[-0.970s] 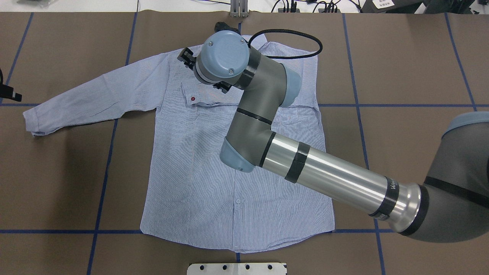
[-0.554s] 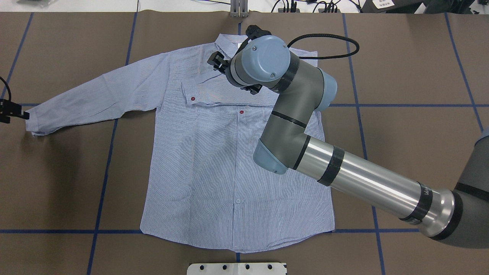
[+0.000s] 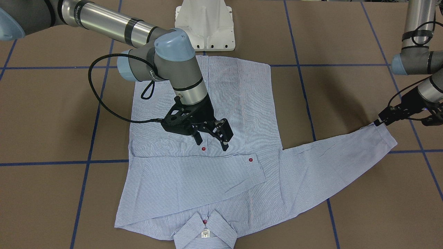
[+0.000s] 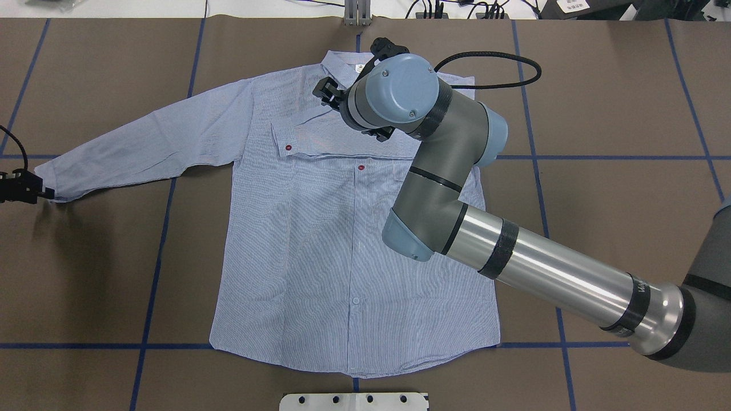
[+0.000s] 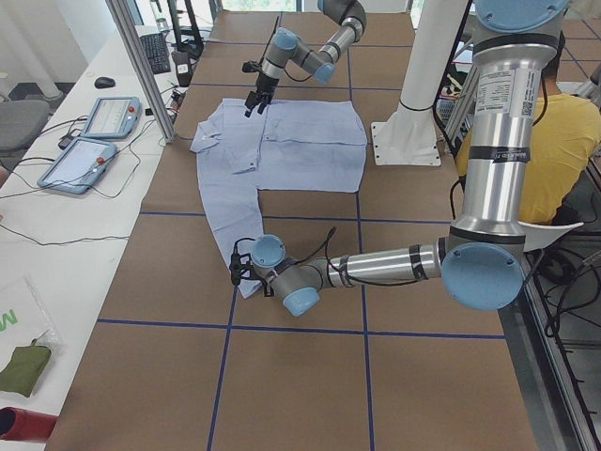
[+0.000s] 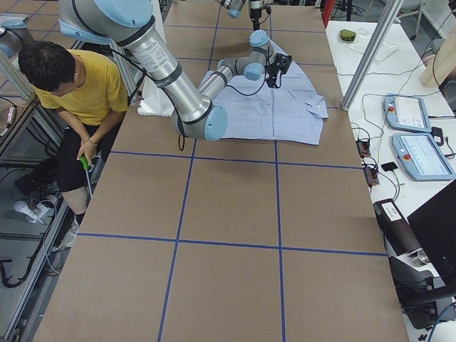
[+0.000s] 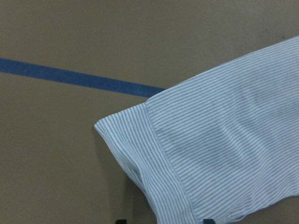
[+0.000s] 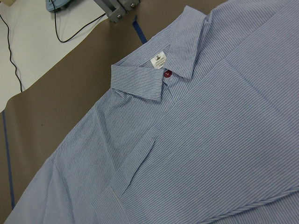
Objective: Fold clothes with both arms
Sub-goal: 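Release the sleeve with the right gripper while the left grasps the other cuff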
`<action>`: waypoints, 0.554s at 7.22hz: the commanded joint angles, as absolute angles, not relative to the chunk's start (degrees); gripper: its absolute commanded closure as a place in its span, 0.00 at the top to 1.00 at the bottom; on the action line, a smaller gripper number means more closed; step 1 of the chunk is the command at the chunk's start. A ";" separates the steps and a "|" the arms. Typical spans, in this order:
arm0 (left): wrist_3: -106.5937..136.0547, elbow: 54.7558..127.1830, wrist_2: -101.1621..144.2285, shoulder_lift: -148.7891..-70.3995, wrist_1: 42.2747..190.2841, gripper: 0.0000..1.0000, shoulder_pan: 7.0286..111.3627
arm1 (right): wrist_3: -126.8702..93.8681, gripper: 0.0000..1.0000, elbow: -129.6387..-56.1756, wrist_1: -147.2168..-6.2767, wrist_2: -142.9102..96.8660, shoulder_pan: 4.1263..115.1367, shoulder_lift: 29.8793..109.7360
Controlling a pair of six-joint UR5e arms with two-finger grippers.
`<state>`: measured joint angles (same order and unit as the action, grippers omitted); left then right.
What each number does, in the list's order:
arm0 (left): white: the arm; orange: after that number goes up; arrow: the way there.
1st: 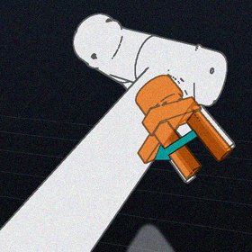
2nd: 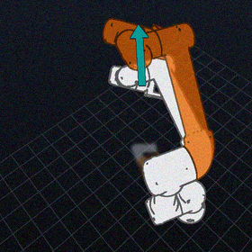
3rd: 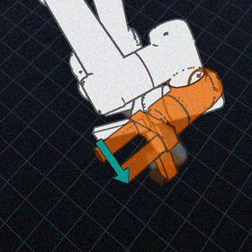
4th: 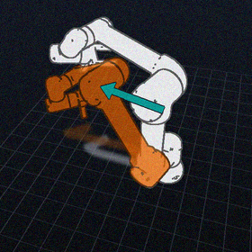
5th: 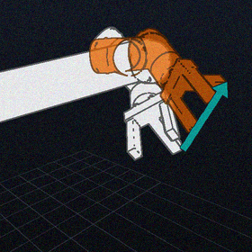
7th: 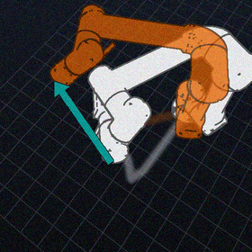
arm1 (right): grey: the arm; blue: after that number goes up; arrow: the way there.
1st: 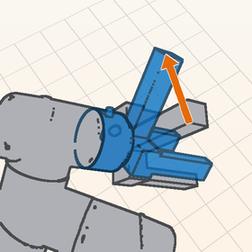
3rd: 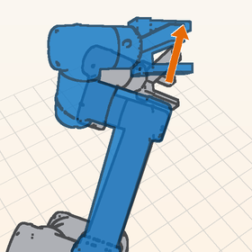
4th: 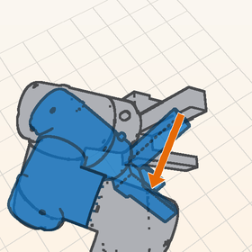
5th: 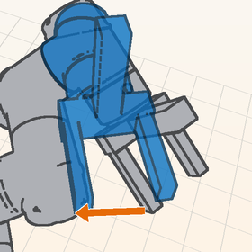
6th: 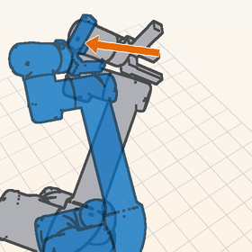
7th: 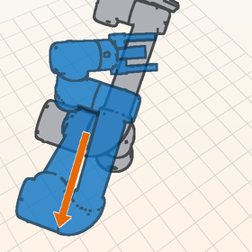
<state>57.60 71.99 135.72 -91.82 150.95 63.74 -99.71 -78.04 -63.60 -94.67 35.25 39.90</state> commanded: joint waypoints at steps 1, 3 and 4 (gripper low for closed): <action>58.71 72.24 135.70 -91.14 151.26 0.00 63.63 | -99.76 0.99 -78.92 -64.07 -94.75 35.33 40.08; 58.97 73.81 135.79 -91.14 151.08 0.00 63.72 | -99.76 0.99 -79.28 -64.25 -94.75 35.68 40.17; 62.02 78.70 138.05 -91.40 149.87 0.00 63.72 | -99.76 0.99 -79.80 -64.60 -95.18 36.47 40.34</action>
